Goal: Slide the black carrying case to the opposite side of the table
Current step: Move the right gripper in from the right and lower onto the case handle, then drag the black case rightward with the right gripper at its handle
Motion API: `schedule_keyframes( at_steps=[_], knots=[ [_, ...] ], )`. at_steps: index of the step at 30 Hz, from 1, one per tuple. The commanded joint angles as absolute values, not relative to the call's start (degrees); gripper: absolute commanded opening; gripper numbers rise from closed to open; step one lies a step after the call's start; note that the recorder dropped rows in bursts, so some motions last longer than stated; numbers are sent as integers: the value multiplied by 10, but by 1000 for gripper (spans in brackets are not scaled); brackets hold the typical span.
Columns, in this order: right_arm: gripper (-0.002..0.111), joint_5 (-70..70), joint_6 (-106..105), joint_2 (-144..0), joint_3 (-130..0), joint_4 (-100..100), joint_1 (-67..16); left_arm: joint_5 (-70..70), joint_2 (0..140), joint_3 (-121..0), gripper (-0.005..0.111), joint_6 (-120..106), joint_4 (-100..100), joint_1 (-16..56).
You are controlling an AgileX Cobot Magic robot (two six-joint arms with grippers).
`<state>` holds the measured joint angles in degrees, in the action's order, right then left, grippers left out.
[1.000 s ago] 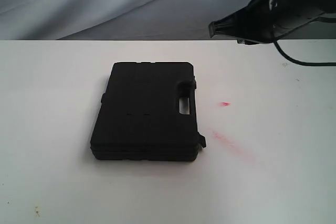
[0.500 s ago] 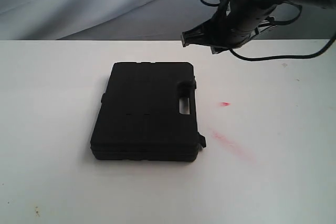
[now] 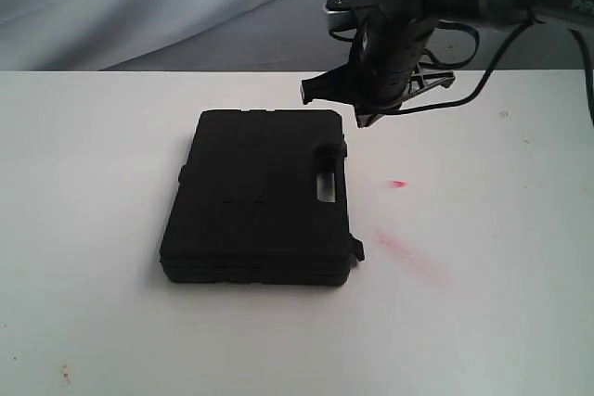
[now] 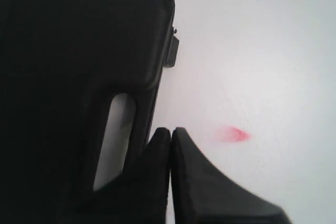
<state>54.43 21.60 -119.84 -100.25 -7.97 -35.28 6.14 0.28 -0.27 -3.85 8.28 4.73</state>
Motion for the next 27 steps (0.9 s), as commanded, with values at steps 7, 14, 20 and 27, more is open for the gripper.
schedule_keyframes(
  at_steps=[7, 14, 20, 27],
  knots=[
    [0, 557, 236, -1251, -1046, -34, -360, 61, 0, 0, 0, -38, 82, 46],
    [0, 595, 240, -1285, -1085, -32, -361, 61, 0, 0, 0, -38, 82, 46],
    [0, 595, 239, -1295, -1092, -30, -366, 61, 0, 0, 0, -38, 82, 46],
    [37, 595, 228, -1295, -1092, -30, -372, 61, 0, 0, 0, -38, 82, 46]
  ],
)
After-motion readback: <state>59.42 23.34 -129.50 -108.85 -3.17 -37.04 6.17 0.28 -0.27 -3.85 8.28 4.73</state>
